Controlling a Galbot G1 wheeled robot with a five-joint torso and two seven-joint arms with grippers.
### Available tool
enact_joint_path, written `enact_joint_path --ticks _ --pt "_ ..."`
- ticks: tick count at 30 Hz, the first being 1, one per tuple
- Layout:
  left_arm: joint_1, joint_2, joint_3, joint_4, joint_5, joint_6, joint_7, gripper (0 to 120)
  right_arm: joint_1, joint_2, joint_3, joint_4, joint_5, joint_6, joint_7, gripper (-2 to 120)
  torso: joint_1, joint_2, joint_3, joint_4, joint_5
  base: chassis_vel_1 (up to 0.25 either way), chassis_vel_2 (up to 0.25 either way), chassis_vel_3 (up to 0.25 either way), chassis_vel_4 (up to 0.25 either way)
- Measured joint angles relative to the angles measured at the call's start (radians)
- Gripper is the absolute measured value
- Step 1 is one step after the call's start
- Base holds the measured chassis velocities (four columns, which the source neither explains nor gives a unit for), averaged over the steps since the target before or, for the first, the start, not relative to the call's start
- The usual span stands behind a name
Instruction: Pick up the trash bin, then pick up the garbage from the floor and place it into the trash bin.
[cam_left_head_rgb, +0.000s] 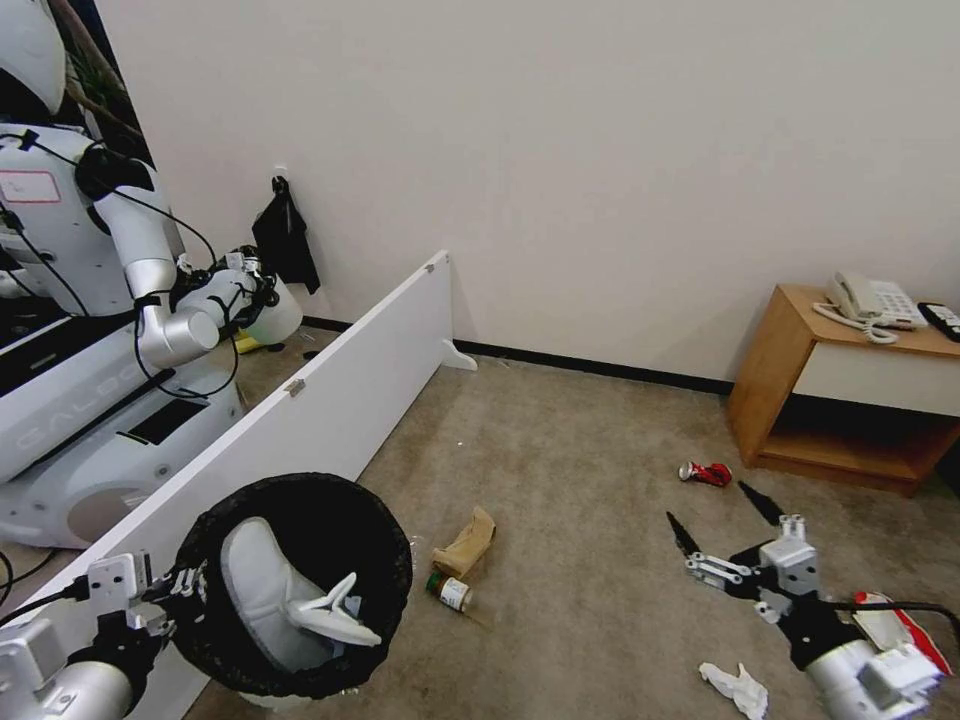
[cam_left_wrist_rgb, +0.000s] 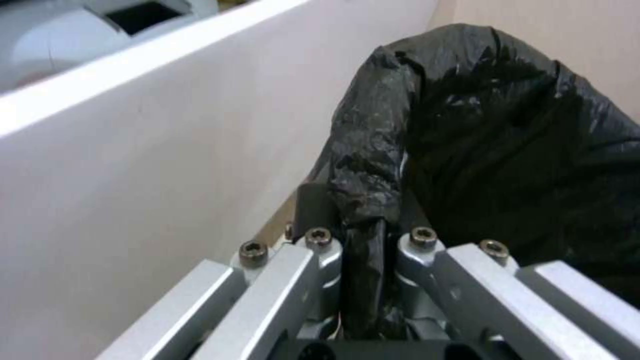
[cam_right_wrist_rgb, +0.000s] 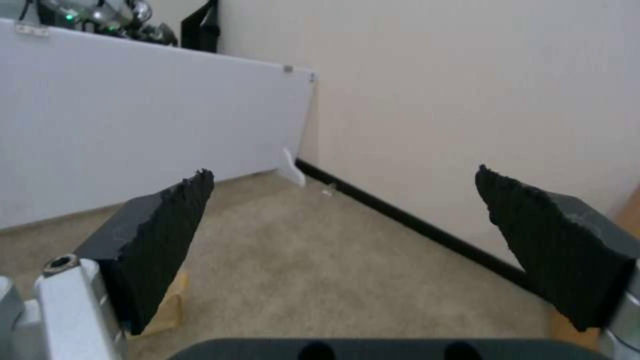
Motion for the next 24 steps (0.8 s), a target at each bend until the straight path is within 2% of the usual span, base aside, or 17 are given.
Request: enact_joint_path --ticks 6,11,12,18,24 --pt "0.021 -0.014 -0.011 -0.016 -0.017 0.018 -0.008 4 0.087 -0.017 -0.083 -0.046 0.034 -0.01 -0.001 100 0.0 0.0 0.0 0.0004 0.0001 0.0 0.0 0.0 0.0" --pt "0.024 -0.029 -0.009 -0.028 -0.018 0.023 -0.014 4 0.234 -0.012 -0.21 -0.111 0.064 -0.071 -0.012 100 0.0 0.0 0.0 0.0003 0.0 0.0 0.0 0.0 0.0" --pt "0.024 -0.03 -0.011 -0.028 -0.016 0.023 -0.015 4 0.255 -0.011 -0.236 -0.13 0.073 -0.057 -0.003 100 0.0 0.0 0.0 0.0003 -0.0001 0.0 0.0 0.0 0.0" --pt "0.028 -0.038 -0.028 -0.028 -0.001 0.023 -0.018 4 0.3 -0.015 -0.338 -0.212 0.084 -0.053 0.011 100 0.0 0.0 0.0 0.0002 0.0 0.0 0.0 0.0 0.0" --pt "0.028 -0.05 -0.016 -0.028 0.016 0.023 -0.021 4 0.315 0.006 -0.394 -0.289 0.034 -0.031 -0.017 100 0.0 0.0 0.0 0.0001 0.0002 0.0 0.0 0.0 0.0"
